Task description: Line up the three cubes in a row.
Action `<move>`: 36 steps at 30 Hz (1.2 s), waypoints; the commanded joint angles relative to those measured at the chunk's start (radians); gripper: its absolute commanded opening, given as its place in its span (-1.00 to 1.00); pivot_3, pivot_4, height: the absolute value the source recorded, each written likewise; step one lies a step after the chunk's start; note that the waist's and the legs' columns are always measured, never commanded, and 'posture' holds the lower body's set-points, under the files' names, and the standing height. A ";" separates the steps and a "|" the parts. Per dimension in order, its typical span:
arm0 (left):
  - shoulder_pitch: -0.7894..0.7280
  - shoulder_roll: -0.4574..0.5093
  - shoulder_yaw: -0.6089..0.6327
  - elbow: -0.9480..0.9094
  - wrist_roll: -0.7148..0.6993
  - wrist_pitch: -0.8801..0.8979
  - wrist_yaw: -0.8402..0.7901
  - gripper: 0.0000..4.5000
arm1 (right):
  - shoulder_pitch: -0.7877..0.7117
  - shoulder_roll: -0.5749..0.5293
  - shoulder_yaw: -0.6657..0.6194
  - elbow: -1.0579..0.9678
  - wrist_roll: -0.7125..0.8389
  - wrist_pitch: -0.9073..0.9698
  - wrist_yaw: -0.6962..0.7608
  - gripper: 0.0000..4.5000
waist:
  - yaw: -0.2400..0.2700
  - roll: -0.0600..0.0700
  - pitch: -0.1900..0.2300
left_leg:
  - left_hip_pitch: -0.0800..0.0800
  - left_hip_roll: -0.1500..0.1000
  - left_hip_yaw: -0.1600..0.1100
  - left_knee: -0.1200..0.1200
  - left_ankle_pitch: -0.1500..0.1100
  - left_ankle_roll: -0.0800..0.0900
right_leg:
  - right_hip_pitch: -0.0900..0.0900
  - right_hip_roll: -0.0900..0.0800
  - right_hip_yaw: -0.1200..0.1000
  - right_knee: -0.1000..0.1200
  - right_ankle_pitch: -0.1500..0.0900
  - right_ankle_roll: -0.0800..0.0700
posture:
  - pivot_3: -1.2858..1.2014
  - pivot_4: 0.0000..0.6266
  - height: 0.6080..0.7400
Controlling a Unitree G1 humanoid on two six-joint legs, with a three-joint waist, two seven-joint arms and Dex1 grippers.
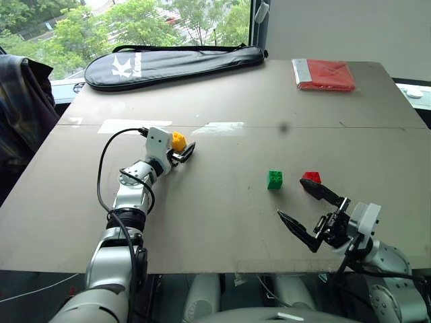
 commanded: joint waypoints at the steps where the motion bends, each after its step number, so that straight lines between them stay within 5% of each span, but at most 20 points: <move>1: 0.013 0.014 -0.004 0.009 0.008 -0.005 -0.011 -0.10 | 0.003 0.003 -0.001 -0.022 0.006 -0.029 0.002 1.00 | -0.001 0.000 0.000 | 0.000 0.000 0.000 0.000 0.000 0.000 | 0.000 0.000 0.000 0.000 0.000 0.000 | 0.03 -0.52 0.52; 3: 0.025 0.017 -0.009 -0.018 0.003 -0.002 -0.035 -0.43 | 0.004 0.001 -0.005 -0.018 0.007 -0.033 0.005 1.00 | -0.001 0.000 0.000 | 0.000 0.000 0.000 0.000 0.000 0.000 | 0.000 0.000 0.000 0.000 0.000 0.000 | 0.03 -0.52 0.52; 10: 0.078 0.017 -0.089 -0.212 -0.098 0.046 -0.388 -0.40 | 0.030 -0.029 -0.045 -0.003 0.054 -0.014 0.030 1.00 | 0.002 0.000 0.000 | -0.002 0.000 0.000 0.000 0.000 0.000 | 0.000 0.000 0.000 -0.001 0.001 -0.002 | 0.03 -0.52 0.52; 19: -0.066 -0.049 -0.250 -0.077 -0.064 -0.027 -0.777 -0.40 | 0.063 -0.060 -0.088 0.049 0.081 -0.045 0.089 1.00 | 0.001 0.000 0.000 | -0.001 0.000 0.000 0.000 0.000 0.000 | 0.000 0.001 0.000 -0.001 0.000 0.000 | 0.03 -0.52 0.52; 26: -0.203 -0.122 -0.312 0.191 0.035 -0.235 -0.840 -0.40 | 0.112 -0.034 -0.088 0.033 0.050 -0.079 0.065 1.00 | -0.003 0.000 0.000 | -0.002 0.000 -0.001 0.000 0.000 0.000 | -0.001 0.002 0.001 -0.002 0.000 0.000 | 0.03 -0.52 0.52; 36: -0.272 -0.202 -0.318 0.339 0.093 -0.273 -0.859 -0.40 | 0.155 -0.012 -0.081 0.027 0.015 -0.123 0.041 1.00 | 0.001 -0.001 0.000 | -0.003 -0.001 -0.001 0.001 0.000 0.000 | 0.000 0.002 0.002 -0.002 0.000 0.000 | 0.03 -0.52 0.52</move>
